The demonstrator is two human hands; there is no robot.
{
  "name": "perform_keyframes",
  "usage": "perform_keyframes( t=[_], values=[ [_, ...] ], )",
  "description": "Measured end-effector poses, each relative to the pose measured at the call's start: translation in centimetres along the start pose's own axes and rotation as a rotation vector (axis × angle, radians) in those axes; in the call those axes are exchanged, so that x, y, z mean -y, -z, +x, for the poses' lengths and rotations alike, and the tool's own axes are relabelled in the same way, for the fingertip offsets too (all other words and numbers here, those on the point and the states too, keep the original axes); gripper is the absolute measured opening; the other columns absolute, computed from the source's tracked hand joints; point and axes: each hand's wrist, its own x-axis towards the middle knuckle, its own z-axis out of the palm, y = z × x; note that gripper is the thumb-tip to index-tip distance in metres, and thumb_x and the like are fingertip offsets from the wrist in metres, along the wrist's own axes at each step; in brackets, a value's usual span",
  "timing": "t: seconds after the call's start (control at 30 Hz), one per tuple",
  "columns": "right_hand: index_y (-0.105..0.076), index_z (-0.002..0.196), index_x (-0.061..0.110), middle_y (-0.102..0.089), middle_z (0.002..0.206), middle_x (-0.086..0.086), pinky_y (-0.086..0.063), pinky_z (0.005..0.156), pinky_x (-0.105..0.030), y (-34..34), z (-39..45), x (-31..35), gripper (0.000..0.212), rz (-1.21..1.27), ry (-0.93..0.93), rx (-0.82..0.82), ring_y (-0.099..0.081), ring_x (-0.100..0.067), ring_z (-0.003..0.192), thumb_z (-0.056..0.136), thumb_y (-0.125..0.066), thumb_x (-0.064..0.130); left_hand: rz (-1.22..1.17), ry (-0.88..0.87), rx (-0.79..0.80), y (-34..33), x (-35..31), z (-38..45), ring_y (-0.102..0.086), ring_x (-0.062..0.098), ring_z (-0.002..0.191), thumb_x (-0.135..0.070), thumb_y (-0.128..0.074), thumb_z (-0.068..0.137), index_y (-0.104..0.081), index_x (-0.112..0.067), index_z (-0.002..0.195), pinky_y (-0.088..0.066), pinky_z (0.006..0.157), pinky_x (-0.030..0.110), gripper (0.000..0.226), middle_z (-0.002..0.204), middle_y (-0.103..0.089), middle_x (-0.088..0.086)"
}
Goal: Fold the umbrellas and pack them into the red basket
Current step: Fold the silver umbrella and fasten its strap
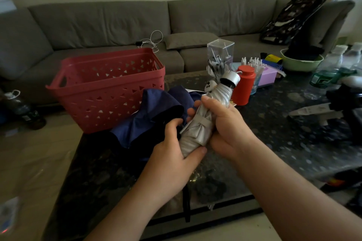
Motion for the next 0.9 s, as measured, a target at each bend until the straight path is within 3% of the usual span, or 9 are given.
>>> perform_keyframes(
  t=[0.1,0.2,0.27,0.37,0.53,0.67,0.77,0.83,0.9],
  values=[
    [-0.061,0.127,0.014,-0.073,0.119,-0.017,-0.062,0.088,-0.053,0.3,-0.1,-0.6,0.054,-0.037,-0.075,0.104,-0.073,-0.034,0.099,0.080,-0.081,0.031,-0.022,-0.009,-0.068,0.3,0.0,0.1,-0.072,0.006,0.078,-0.053,-0.076,0.088,-0.032,-0.050,0.123,-0.060,0.066,0.028,0.056,0.100,-0.071,-0.009],
    [-0.064,0.120,0.006,-0.071,0.124,-0.024,-0.055,0.099,-0.065,0.6,-0.2,-1.5,0.031,-0.161,-0.033,0.111,-0.070,-0.047,0.112,0.092,-0.074,0.016,-0.110,0.048,-0.069,0.4,0.1,0.5,-0.073,0.010,0.067,-0.050,-0.076,0.088,-0.037,-0.046,0.109,-0.061,0.061,0.039,0.044,0.088,-0.075,-0.002],
    [-0.065,0.119,-0.001,-0.069,0.126,-0.028,-0.053,0.101,-0.067,0.8,-0.3,-1.5,0.025,-0.223,0.003,0.114,-0.066,-0.051,0.119,0.099,-0.067,0.013,-0.263,0.100,-0.027,0.5,-0.1,0.5,-0.074,0.014,0.063,-0.046,-0.076,0.090,-0.040,-0.047,0.107,-0.058,0.054,0.038,0.041,0.085,-0.076,0.003],
    [-0.061,0.126,-0.003,-0.071,0.124,-0.027,-0.054,0.100,-0.066,0.6,-0.6,-1.0,0.042,-0.230,0.041,0.125,-0.068,-0.049,0.117,0.094,-0.069,0.021,-0.428,0.113,0.027,0.6,-0.7,0.3,-0.071,0.013,0.063,-0.037,-0.076,0.094,-0.042,-0.042,0.112,-0.051,0.054,0.029,0.038,0.090,-0.075,0.006],
    [-0.056,0.137,0.012,-0.074,0.129,-0.007,-0.061,0.093,-0.053,-0.1,-1.3,-1.1,0.060,-0.129,-0.095,0.151,-0.073,-0.032,0.114,0.086,-0.067,0.043,-0.568,0.053,0.099,0.2,-1.3,-0.2,-0.067,0.012,0.065,-0.019,-0.071,0.098,-0.044,-0.035,0.119,-0.050,0.054,0.026,0.039,0.091,-0.070,0.007],
    [-0.066,0.119,0.009,-0.076,0.120,-0.014,-0.059,0.091,-0.052,-0.4,-1.5,-1.5,0.043,-0.166,-0.130,0.148,-0.074,-0.030,0.099,0.102,-0.054,0.047,-0.587,-0.004,0.155,0.0,-0.9,-0.4,-0.067,0.009,0.078,-0.007,-0.069,0.096,-0.040,-0.038,0.130,-0.053,0.066,0.027,0.054,0.113,-0.066,0.009],
    [-0.066,0.120,0.001,-0.074,0.105,-0.019,-0.061,0.086,-0.053,-0.5,-1.2,-1.4,0.050,-0.127,-0.120,0.094,-0.072,-0.032,0.089,0.106,-0.050,0.046,-0.715,0.020,0.251,0.4,-0.2,-0.1,-0.068,0.018,0.111,-0.007,-0.063,0.072,-0.046,-0.037,0.138,-0.054,0.086,0.035,0.074,0.135,-0.063,0.008],
    [-0.058,0.130,-0.001,-0.068,0.101,-0.021,-0.063,0.079,-0.053,-0.4,-0.9,-1.3,0.050,-0.063,-0.099,0.057,-0.070,-0.034,0.088,0.106,-0.053,0.043,-0.741,0.036,0.215,1.0,0.0,0.3,-0.063,0.027,0.124,-0.014,-0.060,0.063,-0.062,-0.028,0.129,-0.052,0.101,0.045,0.068,0.136,-0.063,0.013],
    [-0.056,0.127,0.008,-0.065,0.095,-0.017,-0.063,0.076,-0.053,-0.3,-0.9,-1.4,0.034,-0.074,-0.048,0.030,-0.070,-0.034,0.085,0.107,-0.055,0.036,-0.672,0.056,0.003,1.8,0.0,1.0,-0.064,0.027,0.115,-0.023,-0.058,0.066,-0.072,-0.019,0.105,-0.050,0.099,0.045,0.042,0.127,-0.065,0.019]
  ],
)
